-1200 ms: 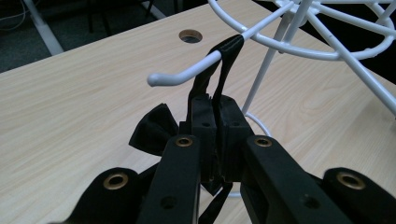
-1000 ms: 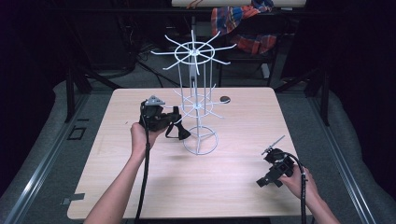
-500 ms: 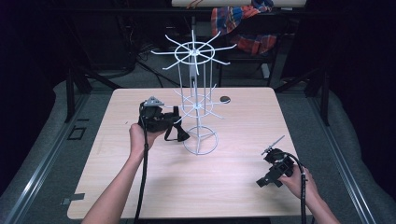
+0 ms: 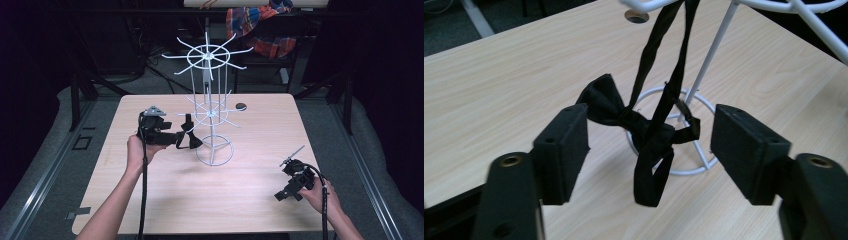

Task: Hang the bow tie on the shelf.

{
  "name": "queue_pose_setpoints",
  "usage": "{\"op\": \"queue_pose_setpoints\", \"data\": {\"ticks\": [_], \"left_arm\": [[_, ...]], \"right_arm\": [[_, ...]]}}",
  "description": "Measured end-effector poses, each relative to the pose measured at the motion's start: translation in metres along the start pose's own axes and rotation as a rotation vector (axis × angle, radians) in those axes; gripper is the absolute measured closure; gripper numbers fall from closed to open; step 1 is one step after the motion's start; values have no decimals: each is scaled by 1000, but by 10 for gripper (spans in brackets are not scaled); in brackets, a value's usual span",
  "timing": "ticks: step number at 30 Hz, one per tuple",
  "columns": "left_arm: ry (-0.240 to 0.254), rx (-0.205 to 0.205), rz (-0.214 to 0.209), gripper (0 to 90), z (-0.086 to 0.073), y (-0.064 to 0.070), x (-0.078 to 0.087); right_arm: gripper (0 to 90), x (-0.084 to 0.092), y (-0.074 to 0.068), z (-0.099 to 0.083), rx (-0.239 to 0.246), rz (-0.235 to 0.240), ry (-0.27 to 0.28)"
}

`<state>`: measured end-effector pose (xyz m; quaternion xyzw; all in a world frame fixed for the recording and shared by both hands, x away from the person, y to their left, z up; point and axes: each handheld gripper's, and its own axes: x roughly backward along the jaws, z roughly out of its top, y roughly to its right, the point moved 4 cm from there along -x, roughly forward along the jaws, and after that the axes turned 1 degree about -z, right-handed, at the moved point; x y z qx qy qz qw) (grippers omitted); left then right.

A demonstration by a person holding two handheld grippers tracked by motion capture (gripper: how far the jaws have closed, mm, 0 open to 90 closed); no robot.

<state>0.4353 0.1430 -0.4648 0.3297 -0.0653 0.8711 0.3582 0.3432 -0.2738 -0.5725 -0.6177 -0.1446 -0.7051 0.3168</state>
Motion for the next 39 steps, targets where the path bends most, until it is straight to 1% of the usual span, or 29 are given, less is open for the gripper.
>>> {"op": "queue_pose_setpoints", "data": {"ticks": [1,3,4,5,6,9,12,13,14,16,17,18,20,22,25,27,30,33,34,35,36,37,38,39], "left_arm": [[-1,3,-1,286,-1,-1,2],[-7,11,0,273,-5,-2,7],[-10,13,-1,251,-7,-3,9],[-17,10,2,220,-8,-3,11],[-22,9,0,215,-12,-4,16],[-23,7,-2,195,-16,-5,21],[-36,17,-9,167,-22,-7,27],[-41,22,-8,159,-25,-8,29],[-44,23,-9,152,-27,-8,31],[-65,25,-30,138,-32,-9,33],[-80,36,-41,123,-35,-9,35],[-88,35,-39,109,-38,-10,36],[-107,42,-36,97,-44,-11,41],[-116,42,-27,67,-49,-12,44],[-137,51,-24,34,-58,-13,51],[-148,52,-19,29,-62,-13,54],[-174,66,-2,6,-71,-12,58],[-229,99,55,2,-81,-12,60],[-235,100,61,2,-83,-12,60],[-250,109,77,2,-87,-11,60],[-261,113,85,2,-90,-10,61],[-267,114,92,1,-94,-8,61],[-274,118,95,1,-97,-8,61],[-282,123,101,1,-100,-6,61]], "right_arm": [[114,-1,-1,0,-5,8,6],[114,-1,-1,0,-1,6,9],[114,-1,-1,0,3,7,4],[113,0,-1,0,-6,7,2],[113,0,-1,0,-4,7,5],[113,0,-1,0,-5,3,7],[113,0,-1,0,-5,5,8],[113,-1,-2,1,-13,11,19],[113,0,-1,0,-13,1,17],[113,-1,-3,1,-26,8,34],[113,0,-2,0,-18,-12,34],[113,2,-1,1,0,4,18],[113,2,0,0,12,-4,12],[113,2,1,0,17,-9,4],[113,2,1,0,16,-11,11],[113,2,1,0,17,-10,9],[113,2,0,0,16,-14,2],[113,3,1,0,23,-19,-7],[113,3,1,0,23,-19,-7],[113,3,1,0,23,-19,-7],[113,3,0,0,23,-20,-6],[113,2,-1,0,5,-22,16],[113,0,-3,0,-12,-9,43],[113,3,-1,0,19,-18,6]]}}
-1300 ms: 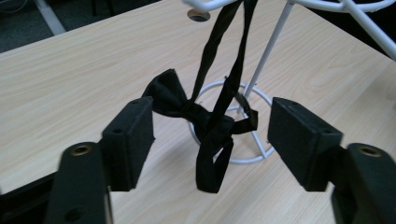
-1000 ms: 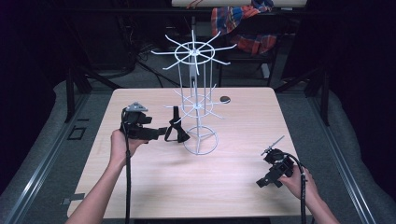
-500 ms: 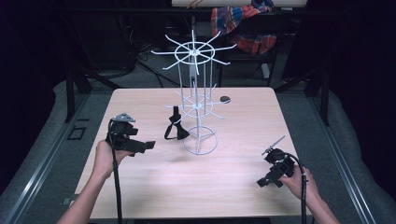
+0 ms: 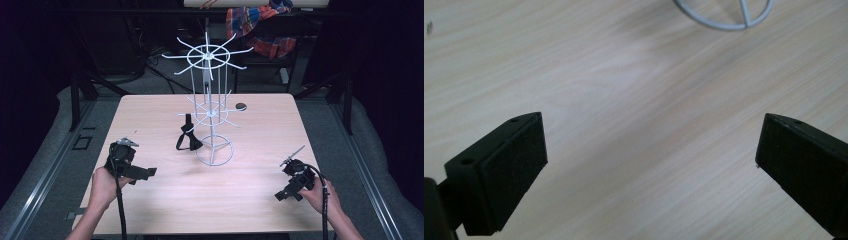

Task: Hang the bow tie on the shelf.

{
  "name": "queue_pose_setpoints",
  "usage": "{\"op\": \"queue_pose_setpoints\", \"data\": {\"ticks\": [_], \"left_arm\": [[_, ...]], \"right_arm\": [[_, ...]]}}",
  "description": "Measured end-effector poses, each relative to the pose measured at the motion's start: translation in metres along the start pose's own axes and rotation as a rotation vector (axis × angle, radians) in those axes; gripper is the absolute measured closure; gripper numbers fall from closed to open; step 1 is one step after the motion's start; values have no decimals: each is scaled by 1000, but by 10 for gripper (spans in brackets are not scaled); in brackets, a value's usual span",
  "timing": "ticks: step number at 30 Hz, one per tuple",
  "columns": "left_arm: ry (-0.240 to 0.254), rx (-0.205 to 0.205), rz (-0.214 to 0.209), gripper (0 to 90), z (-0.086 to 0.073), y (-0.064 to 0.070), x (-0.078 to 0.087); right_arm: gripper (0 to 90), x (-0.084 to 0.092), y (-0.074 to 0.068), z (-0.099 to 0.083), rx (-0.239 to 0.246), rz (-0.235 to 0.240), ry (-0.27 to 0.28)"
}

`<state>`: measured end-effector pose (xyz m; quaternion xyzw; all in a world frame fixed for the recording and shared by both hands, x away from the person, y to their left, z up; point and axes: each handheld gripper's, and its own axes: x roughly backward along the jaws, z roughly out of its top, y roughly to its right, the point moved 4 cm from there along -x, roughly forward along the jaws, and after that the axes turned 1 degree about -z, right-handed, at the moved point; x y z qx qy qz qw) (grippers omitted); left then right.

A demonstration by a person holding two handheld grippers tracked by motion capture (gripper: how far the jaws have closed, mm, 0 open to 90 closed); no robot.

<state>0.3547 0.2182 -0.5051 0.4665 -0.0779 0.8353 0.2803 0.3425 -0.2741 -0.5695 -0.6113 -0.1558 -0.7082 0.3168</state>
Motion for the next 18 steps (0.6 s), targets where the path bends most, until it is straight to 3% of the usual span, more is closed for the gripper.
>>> {"op": "queue_pose_setpoints", "data": {"ticks": [3,6,12,15,18], "left_arm": [[-42,29,27,1,-11,1,-1],[-71,70,26,1,-21,1,-2],[-51,102,24,1,-34,1,-6],[-50,97,25,1,-39,-1,-9],[-52,94,19,1,-40,-2,-9]], "right_arm": [[112,0,0,0,10,-3,2],[111,0,-2,0,8,-2,3],[110,-1,-4,1,20,3,11],[109,0,-3,2,49,-3,-9],[108,-4,-7,3,35,13,13]]}}
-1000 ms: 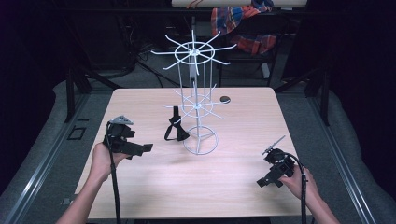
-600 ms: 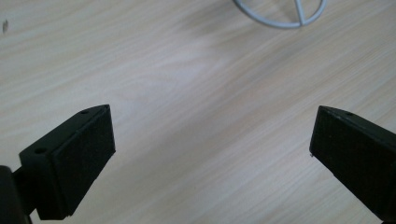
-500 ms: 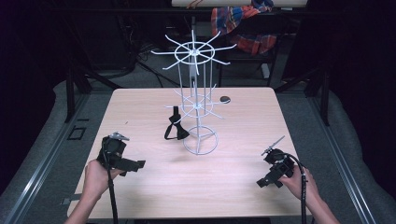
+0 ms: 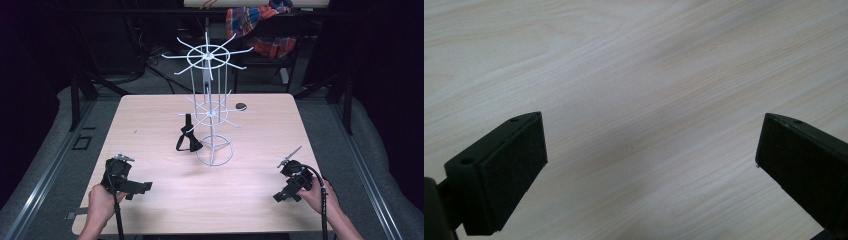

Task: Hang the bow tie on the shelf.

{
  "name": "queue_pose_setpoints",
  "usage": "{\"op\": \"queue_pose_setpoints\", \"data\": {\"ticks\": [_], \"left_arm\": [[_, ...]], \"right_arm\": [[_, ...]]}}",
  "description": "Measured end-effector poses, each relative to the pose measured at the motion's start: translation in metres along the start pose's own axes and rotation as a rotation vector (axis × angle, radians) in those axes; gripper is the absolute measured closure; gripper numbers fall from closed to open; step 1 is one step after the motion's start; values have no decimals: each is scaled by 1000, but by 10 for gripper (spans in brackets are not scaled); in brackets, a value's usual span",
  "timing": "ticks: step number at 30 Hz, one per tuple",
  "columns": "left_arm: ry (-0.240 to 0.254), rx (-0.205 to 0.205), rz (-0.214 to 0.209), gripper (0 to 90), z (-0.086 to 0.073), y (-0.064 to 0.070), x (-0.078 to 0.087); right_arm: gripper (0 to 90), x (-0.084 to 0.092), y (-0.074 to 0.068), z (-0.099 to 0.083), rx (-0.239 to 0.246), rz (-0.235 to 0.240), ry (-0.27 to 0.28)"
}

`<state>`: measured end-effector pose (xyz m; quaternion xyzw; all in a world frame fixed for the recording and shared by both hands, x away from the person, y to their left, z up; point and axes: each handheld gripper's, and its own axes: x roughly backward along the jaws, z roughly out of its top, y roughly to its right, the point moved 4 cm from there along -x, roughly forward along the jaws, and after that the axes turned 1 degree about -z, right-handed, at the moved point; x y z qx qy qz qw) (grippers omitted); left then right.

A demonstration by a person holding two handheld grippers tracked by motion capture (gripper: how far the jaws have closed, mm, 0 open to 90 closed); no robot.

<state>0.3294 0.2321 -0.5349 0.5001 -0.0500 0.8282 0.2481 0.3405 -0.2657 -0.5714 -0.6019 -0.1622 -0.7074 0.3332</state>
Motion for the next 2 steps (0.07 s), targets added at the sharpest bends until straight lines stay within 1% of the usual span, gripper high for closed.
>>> {"op": "queue_pose_setpoints", "data": {"ticks": [1,2], "left_arm": [[4,2,2,1,0,0,1],[6,4,5,1,0,0,1]], "right_arm": [[108,0,0,0,10,-5,-10],[108,0,-1,1,9,2,-14]]}}
